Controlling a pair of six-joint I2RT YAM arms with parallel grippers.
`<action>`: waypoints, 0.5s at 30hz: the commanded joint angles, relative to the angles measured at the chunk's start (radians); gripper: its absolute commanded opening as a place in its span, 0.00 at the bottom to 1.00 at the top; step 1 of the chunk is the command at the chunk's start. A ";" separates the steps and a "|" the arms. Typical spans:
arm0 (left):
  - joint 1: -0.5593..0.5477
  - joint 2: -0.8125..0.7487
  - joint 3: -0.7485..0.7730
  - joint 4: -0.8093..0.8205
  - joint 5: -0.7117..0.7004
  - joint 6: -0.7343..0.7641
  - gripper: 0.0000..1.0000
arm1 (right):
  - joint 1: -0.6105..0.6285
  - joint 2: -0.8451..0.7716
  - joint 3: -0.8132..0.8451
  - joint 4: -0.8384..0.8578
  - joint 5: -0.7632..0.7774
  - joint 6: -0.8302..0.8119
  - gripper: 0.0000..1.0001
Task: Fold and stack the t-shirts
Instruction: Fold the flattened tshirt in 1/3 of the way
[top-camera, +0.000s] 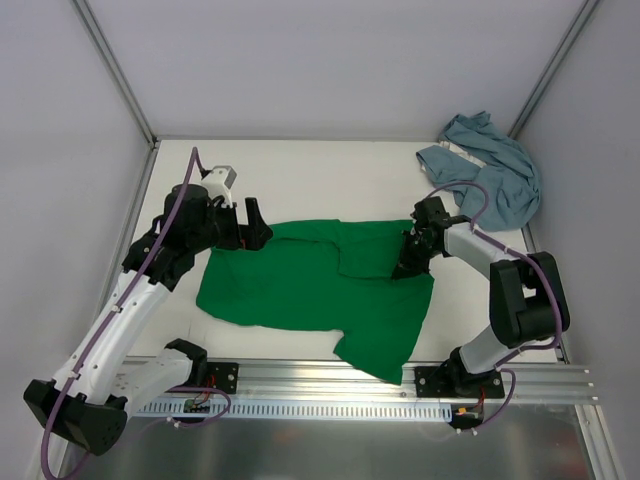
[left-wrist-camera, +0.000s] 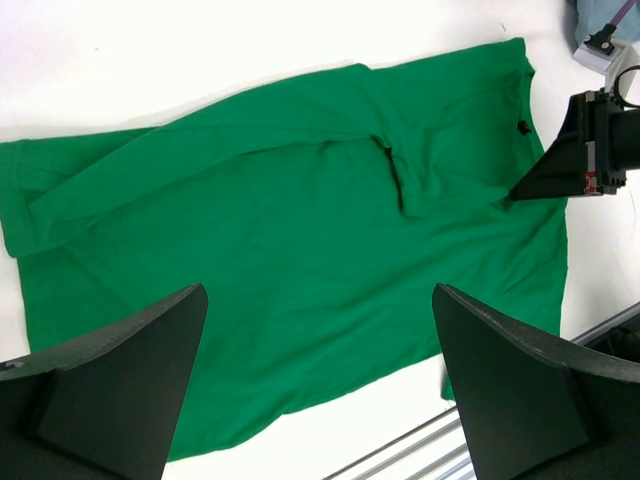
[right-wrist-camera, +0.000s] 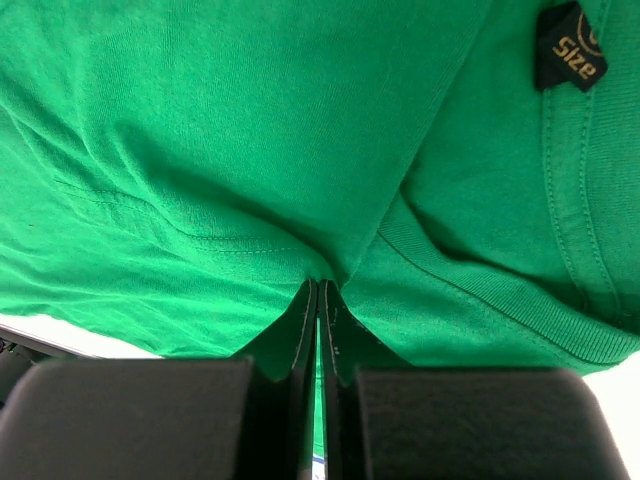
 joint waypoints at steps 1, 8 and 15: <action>-0.007 -0.005 -0.010 -0.011 0.002 0.021 0.99 | -0.004 -0.015 0.018 0.004 0.013 0.004 0.00; -0.007 0.006 -0.004 -0.008 -0.015 0.029 0.99 | -0.022 -0.130 0.108 -0.158 0.120 -0.049 0.00; -0.005 0.030 0.000 0.012 -0.009 0.021 0.99 | -0.028 -0.170 0.210 -0.295 0.064 -0.095 0.01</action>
